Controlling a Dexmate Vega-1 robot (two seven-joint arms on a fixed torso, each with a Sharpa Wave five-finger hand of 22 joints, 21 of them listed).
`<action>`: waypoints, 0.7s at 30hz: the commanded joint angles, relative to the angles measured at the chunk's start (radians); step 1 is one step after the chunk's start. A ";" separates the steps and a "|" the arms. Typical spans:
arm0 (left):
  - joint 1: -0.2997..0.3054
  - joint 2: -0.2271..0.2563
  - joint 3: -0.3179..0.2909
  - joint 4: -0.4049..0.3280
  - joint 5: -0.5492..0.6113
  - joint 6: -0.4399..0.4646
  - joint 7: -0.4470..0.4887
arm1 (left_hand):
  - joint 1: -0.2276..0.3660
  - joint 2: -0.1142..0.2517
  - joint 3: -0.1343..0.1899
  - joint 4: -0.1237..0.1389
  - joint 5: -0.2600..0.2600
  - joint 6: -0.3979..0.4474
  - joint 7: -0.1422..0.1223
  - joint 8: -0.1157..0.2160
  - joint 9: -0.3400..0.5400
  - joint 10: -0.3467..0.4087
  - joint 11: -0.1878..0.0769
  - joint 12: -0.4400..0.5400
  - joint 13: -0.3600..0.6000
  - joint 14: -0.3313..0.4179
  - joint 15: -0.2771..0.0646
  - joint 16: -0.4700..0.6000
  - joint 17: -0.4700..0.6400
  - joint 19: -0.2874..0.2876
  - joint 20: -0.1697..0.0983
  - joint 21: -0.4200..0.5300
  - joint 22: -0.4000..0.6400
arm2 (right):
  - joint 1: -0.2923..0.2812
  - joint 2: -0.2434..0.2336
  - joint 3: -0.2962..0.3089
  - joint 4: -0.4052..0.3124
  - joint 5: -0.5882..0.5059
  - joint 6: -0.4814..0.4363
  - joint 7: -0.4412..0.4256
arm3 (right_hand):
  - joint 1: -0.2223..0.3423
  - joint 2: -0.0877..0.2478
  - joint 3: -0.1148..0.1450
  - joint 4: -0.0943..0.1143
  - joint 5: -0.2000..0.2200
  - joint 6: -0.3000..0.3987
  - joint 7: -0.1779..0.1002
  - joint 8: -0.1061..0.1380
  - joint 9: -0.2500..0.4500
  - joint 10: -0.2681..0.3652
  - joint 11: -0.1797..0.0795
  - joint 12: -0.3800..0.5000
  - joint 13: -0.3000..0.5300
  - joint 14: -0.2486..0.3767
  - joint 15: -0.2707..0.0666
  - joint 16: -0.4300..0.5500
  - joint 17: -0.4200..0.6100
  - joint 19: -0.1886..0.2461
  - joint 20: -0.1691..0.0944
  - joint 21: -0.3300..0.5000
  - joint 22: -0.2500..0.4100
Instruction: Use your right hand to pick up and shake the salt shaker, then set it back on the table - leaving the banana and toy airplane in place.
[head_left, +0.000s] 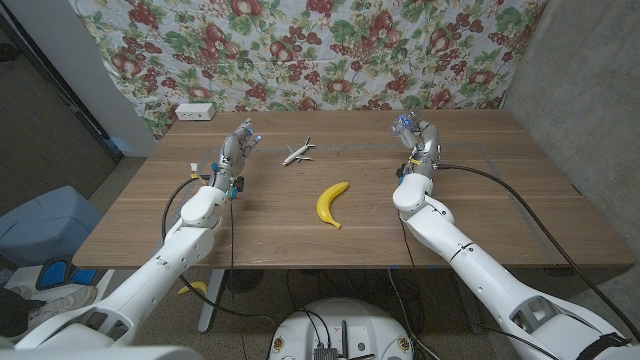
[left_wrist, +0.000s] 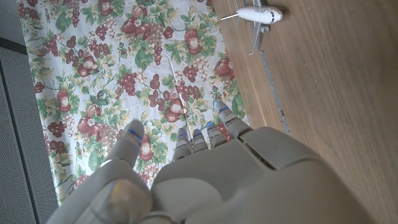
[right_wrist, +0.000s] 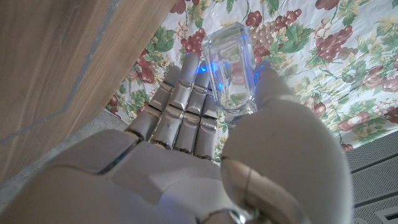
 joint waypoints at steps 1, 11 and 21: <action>-0.018 -0.007 0.001 0.028 -0.005 -0.006 -0.011 | 0.000 0.046 0.004 0.002 0.000 0.000 -0.003 -0.003 0.004 0.008 -0.002 0.001 0.004 0.006 -0.015 0.001 0.002 0.010 -0.001 -0.003 0.004 | 0.024 -0.001 -0.009 0.026 0.010 0.011 0.028 | 0.139 0.149 0.010 0.002 0.010 0.100 -0.092 0.005 0.005 0.128 -0.117 0.003 0.007 0.013 -0.121 -0.005 0.004 -0.006 -0.029 0.011 0.001; -0.027 -0.010 0.004 0.042 -0.007 -0.006 -0.019 | 0.000 0.046 0.004 0.002 0.000 0.000 -0.003 -0.003 0.004 0.007 -0.002 0.000 0.004 0.006 -0.017 0.001 0.002 0.010 -0.001 -0.004 0.004 | 0.046 -0.087 -0.045 -0.034 0.002 -0.081 0.175 | 0.141 0.146 0.013 -0.001 0.011 0.102 -0.095 0.003 0.005 0.126 -0.118 -0.001 0.008 0.010 -0.123 -0.013 0.013 -0.013 -0.034 0.019 0.001; -0.028 -0.009 0.007 0.040 -0.004 -0.004 -0.019 | 0.000 0.045 0.004 0.002 0.000 0.000 -0.002 -0.003 0.004 0.007 -0.002 0.000 0.004 0.006 -0.017 0.001 0.002 0.010 -0.001 -0.004 0.004 | 0.065 -0.162 -0.071 -0.107 0.016 -0.195 0.319 | 0.142 0.145 0.016 -0.002 0.010 0.104 -0.097 0.001 0.005 0.129 -0.116 -0.004 0.007 0.011 -0.124 -0.020 0.021 -0.016 -0.036 0.026 0.000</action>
